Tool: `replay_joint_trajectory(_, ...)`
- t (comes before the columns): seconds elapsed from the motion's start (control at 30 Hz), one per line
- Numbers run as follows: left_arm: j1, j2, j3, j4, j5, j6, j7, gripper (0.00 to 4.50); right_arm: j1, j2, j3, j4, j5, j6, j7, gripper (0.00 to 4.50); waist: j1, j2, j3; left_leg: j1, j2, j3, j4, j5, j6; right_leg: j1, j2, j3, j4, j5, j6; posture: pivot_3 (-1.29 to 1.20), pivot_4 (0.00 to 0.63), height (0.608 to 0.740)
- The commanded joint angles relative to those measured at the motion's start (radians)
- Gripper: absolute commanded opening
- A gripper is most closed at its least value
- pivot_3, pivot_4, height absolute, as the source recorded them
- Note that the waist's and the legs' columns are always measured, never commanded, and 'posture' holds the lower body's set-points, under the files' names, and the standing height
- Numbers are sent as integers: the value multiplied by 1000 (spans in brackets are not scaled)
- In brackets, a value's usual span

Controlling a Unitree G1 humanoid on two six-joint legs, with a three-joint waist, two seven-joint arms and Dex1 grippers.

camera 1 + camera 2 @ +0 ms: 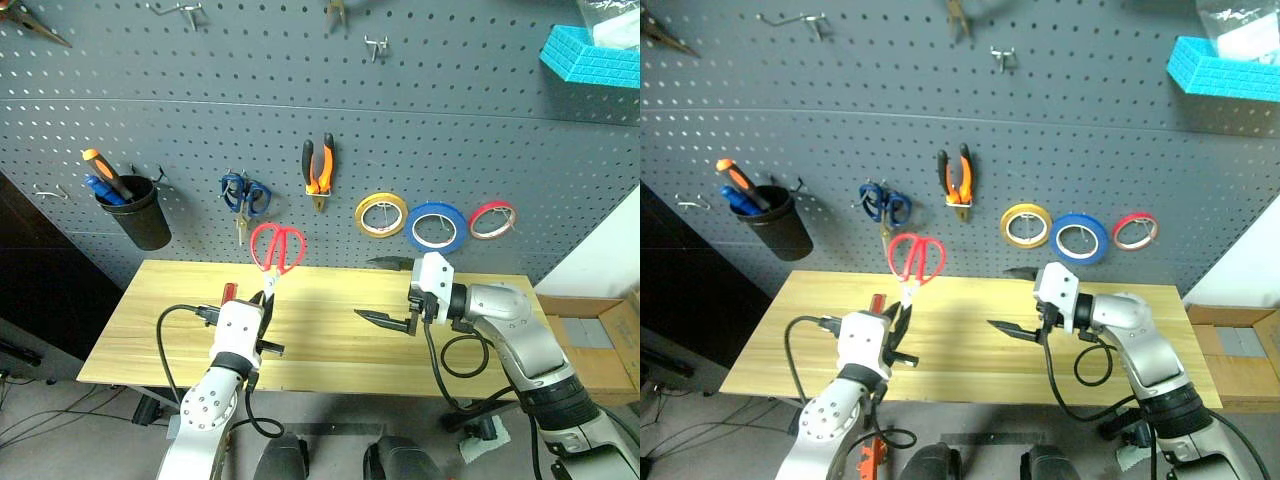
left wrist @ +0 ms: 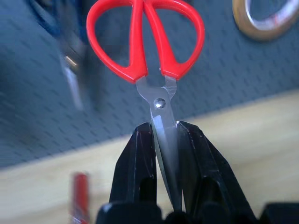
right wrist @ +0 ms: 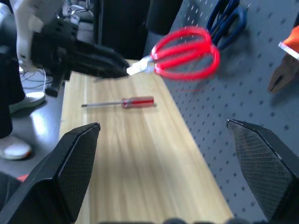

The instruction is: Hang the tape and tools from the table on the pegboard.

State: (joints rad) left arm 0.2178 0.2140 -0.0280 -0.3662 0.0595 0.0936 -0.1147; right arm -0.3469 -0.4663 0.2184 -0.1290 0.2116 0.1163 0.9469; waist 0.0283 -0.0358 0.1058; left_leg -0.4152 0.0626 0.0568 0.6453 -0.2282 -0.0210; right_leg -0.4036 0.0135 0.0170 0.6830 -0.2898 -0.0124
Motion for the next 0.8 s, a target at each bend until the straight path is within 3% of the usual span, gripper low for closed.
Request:
replay_joint_trajectory(0.03,6,-16,21,-66,13,-74,30,351,-39,20,-30,-18,21,-31,-15,4500,0,0,-12,0,0,0,0,0,0,0,0,0,0,0,0,161,22,740)
replay_joint_trajectory(0.3,-30,-32,97,-36,8,-126,77,351,-79,73,-39,-28,87,-40,-2,4500,15,-3,-51,1,0,0,0,0,0,1,1,0,0,0,0,177,0,740)
replay_joint_trajectory(0.4,-50,-18,128,12,0,-161,73,351,-100,83,-36,-13,86,-46,-5,4500,27,-3,-54,3,0,0,1,0,0,3,1,0,0,0,0,180,0,740)
replay_joint_trajectory(0.53,-83,6,177,100,-19,-232,64,351,-126,101,-40,0,94,-43,-15,4500,32,-3,-55,17,0,1,-1,-1,1,17,1,0,-2,-1,-1,179,0,740)
replay_joint_trajectory(0.8,-142,10,222,237,-39,-306,68,351,-186,158,-67,14,107,-44,-66,4500,39,-4,-56,17,1,1,0,-1,1,17,1,0,-1,0,-1,174,0,740)
